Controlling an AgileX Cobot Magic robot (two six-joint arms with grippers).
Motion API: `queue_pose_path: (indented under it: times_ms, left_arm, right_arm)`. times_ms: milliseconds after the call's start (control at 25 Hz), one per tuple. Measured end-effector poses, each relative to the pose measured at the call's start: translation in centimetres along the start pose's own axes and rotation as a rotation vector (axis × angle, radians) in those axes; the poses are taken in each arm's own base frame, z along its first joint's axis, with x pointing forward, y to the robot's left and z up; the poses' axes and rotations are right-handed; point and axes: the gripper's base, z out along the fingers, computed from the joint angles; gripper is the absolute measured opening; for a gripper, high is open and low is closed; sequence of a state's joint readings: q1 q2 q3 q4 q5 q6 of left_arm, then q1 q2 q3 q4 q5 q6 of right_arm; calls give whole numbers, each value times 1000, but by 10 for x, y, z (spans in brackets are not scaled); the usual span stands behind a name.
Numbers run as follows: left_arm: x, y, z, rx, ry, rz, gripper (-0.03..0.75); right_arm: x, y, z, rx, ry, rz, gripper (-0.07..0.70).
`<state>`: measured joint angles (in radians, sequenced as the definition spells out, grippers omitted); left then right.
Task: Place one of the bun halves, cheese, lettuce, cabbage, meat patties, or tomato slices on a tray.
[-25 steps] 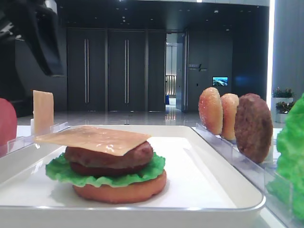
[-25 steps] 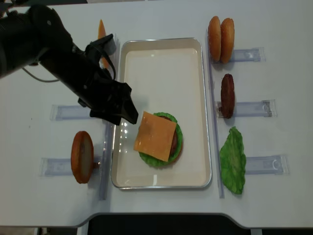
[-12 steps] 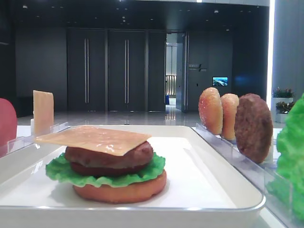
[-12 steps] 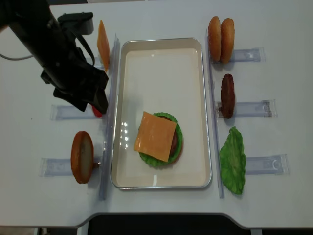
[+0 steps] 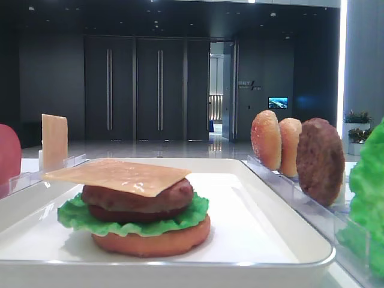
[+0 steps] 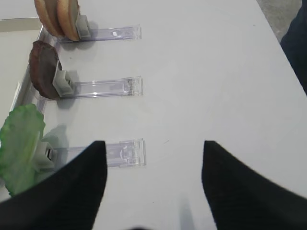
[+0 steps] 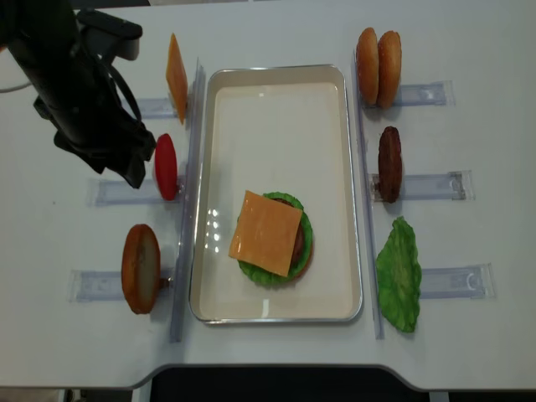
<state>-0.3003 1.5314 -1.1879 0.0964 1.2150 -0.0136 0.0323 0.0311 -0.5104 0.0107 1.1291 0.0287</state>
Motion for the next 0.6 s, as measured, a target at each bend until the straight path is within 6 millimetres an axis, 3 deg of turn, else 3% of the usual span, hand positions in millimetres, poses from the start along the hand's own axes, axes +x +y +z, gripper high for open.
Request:
queue_pose_path:
  times_ms: [600]
  left_arm:
    - [14,74,6,-12,23,-259,473]
  right_arm:
    - [0,0,0,0,0,0,416]
